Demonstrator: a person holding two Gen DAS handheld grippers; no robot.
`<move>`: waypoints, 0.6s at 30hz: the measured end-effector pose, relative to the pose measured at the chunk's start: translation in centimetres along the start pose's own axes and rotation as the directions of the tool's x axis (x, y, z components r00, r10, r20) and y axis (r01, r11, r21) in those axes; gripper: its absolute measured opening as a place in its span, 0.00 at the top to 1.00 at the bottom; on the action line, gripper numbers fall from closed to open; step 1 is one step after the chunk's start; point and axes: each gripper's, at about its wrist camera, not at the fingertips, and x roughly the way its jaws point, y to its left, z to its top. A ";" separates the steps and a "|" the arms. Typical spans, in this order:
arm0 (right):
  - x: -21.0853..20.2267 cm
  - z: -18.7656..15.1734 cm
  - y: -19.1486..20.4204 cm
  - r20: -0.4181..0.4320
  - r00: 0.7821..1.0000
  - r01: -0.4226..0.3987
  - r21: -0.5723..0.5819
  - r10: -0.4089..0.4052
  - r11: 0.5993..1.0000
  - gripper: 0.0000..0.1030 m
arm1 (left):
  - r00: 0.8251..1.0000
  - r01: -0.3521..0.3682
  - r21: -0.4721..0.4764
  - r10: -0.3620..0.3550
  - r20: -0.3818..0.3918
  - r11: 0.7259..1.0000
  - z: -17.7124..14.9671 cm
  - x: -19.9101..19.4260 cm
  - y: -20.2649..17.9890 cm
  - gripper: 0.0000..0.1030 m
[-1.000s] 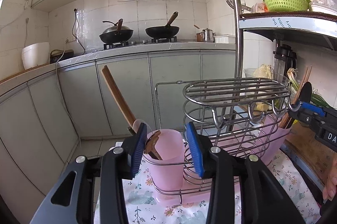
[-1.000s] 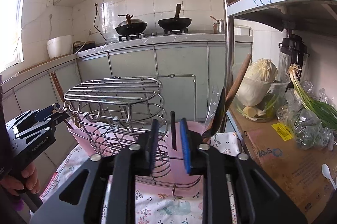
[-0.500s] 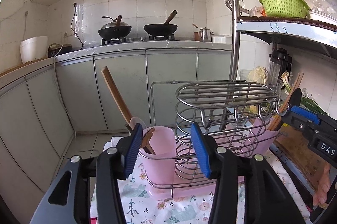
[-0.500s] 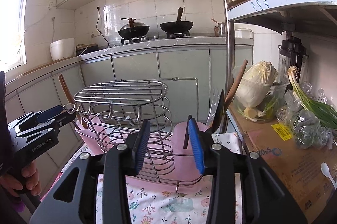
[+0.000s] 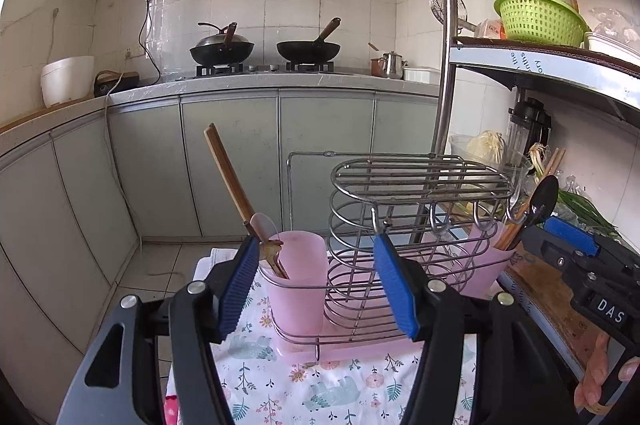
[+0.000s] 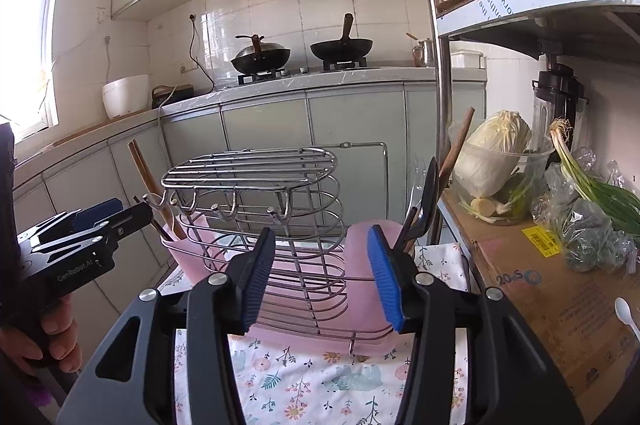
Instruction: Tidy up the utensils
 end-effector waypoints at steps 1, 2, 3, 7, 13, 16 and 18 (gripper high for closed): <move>-0.1 0.0 0.1 0.001 1.000 -0.004 0.001 0.004 1.000 0.51 | 1.000 0.001 -0.005 -0.001 -0.003 1.000 0.0 -0.1 0.0 0.39; -0.3 0.0 0.1 0.003 1.000 -0.007 0.000 0.007 1.000 0.49 | 1.000 0.002 -0.009 -0.002 -0.005 1.000 0.0 -0.2 0.0 0.38; -0.4 0.0 0.2 0.004 1.000 -0.007 0.000 0.007 1.000 0.46 | 1.000 0.001 -0.013 -0.001 -0.006 1.000 -0.1 -0.3 0.1 0.38; -0.9 -0.1 0.5 0.010 1.000 -0.015 0.000 0.015 1.000 0.42 | 1.000 0.000 -0.022 0.000 -0.018 1.000 -0.2 -0.6 0.0 0.36; -1.6 -0.5 0.8 0.006 1.000 -0.018 -0.003 0.018 1.000 0.40 | 0.999 0.002 -0.045 -0.004 -0.045 0.999 -0.4 -1.0 0.0 0.35; -1.9 -0.9 0.9 -0.008 1.000 -0.018 0.009 0.018 1.000 0.37 | 0.998 0.002 -0.056 -0.006 -0.062 0.998 -0.6 -1.3 -0.1 0.35; -2.1 -1.2 1.1 -0.013 1.000 -0.009 0.014 0.009 1.000 0.36 | 0.997 0.003 -0.065 -0.008 -0.074 0.998 -0.8 -1.5 -0.1 0.35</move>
